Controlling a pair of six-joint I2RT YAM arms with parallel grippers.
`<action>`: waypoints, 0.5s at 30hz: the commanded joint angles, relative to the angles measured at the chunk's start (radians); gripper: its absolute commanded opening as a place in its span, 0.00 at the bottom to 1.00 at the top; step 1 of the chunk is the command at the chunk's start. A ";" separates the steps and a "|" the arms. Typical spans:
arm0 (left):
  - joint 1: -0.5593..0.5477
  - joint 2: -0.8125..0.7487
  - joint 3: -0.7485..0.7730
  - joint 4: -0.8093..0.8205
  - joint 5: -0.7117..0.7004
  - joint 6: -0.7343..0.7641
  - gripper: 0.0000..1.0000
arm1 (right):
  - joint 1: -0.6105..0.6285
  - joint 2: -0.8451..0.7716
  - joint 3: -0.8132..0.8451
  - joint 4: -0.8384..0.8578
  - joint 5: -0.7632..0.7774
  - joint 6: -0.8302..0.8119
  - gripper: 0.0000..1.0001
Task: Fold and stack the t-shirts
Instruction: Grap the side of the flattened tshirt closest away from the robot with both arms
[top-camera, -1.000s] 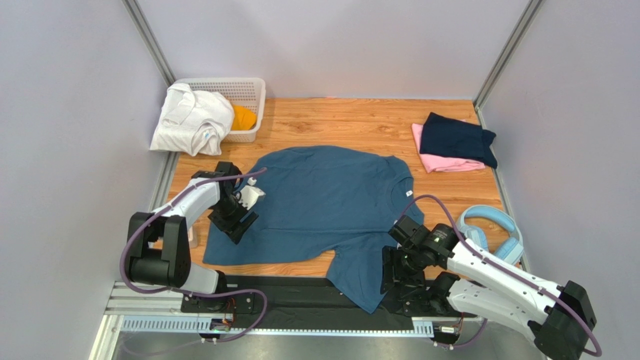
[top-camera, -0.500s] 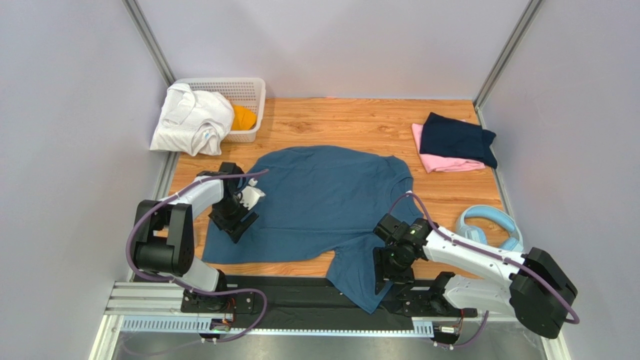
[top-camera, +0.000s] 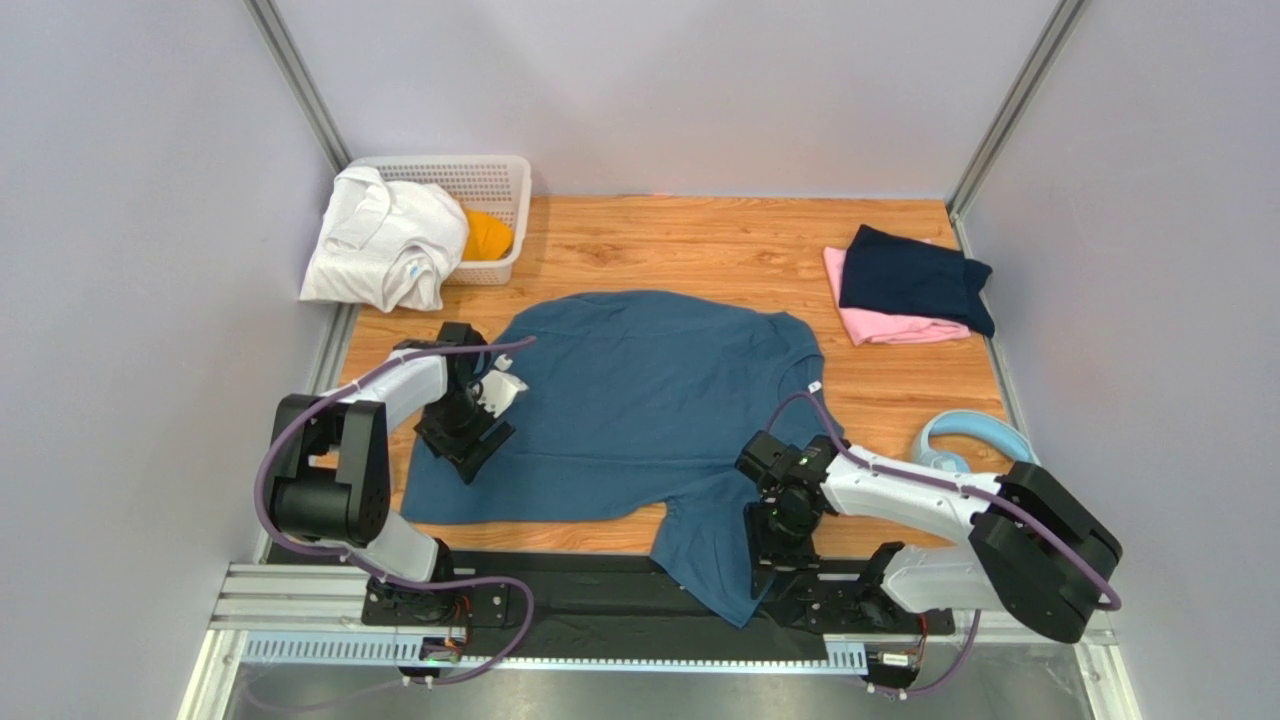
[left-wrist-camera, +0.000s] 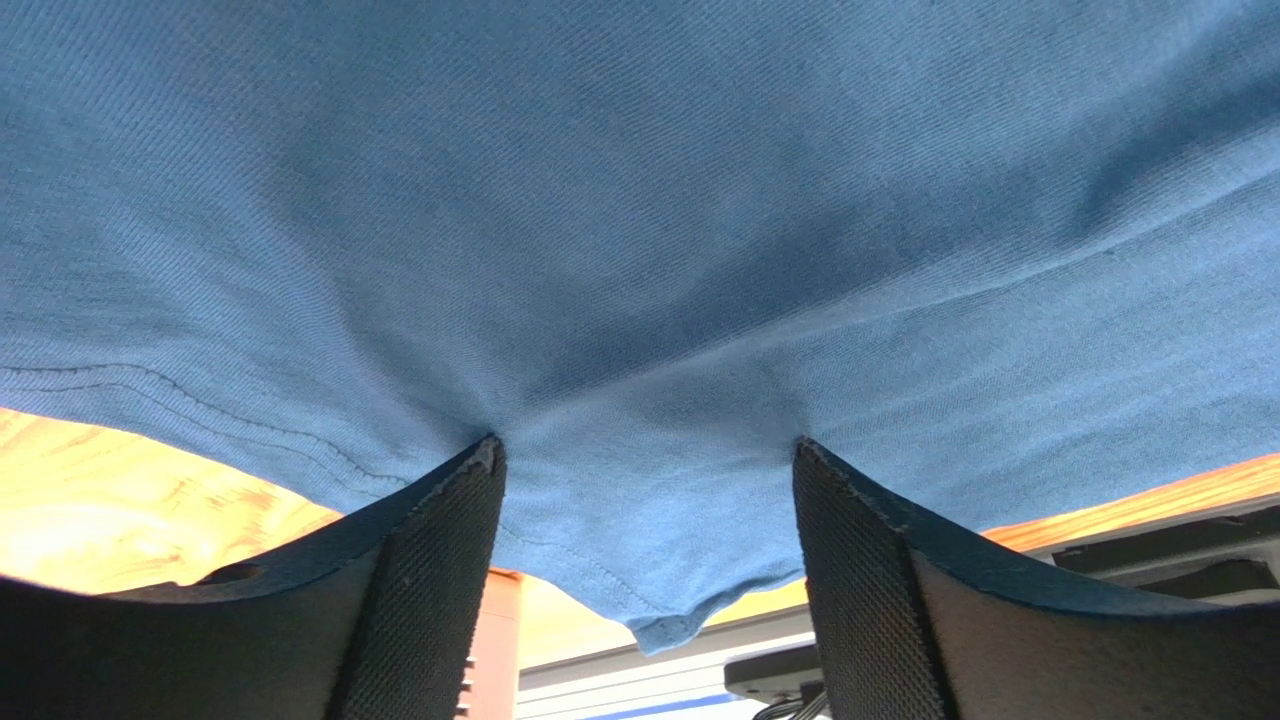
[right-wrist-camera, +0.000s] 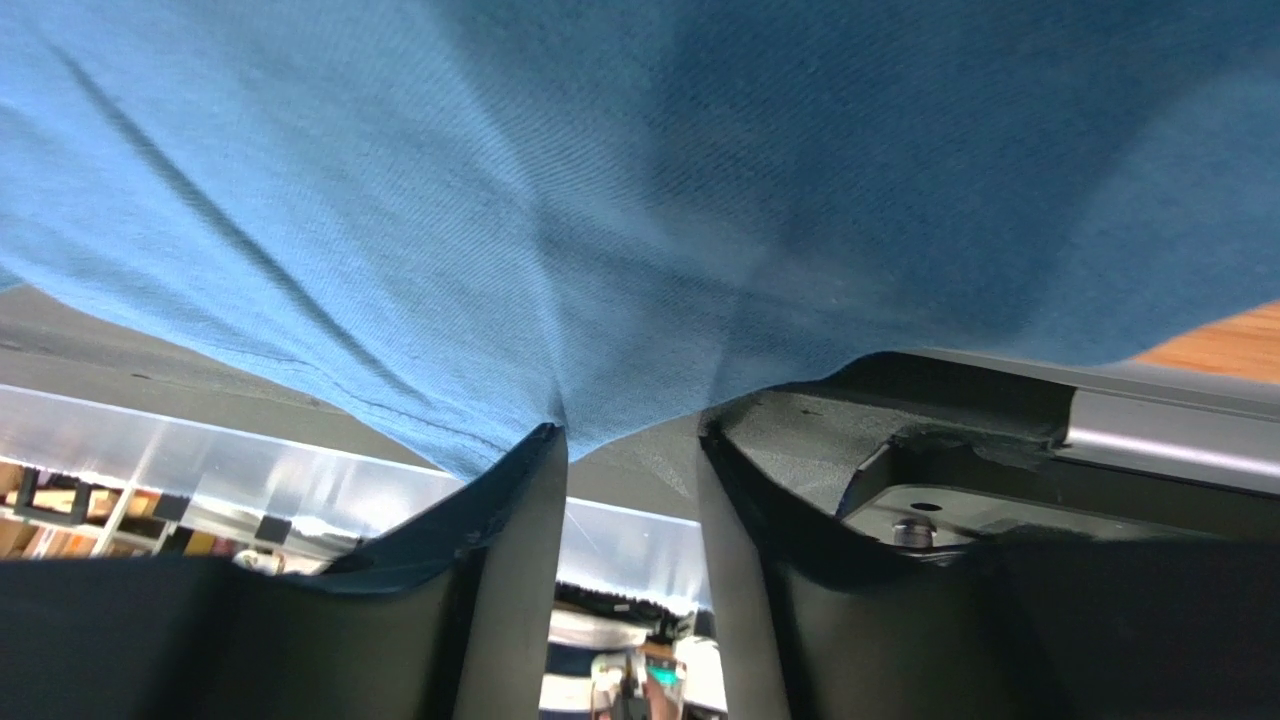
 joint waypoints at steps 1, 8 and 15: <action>0.011 0.025 -0.007 0.083 0.067 0.018 0.75 | 0.006 0.042 -0.009 0.109 0.027 -0.016 0.35; 0.011 0.018 -0.012 0.087 0.071 0.021 0.54 | 0.006 0.069 0.029 0.090 0.056 -0.016 0.00; 0.011 0.005 0.036 0.063 0.114 0.009 0.11 | 0.002 -0.058 0.156 -0.071 0.153 -0.015 0.00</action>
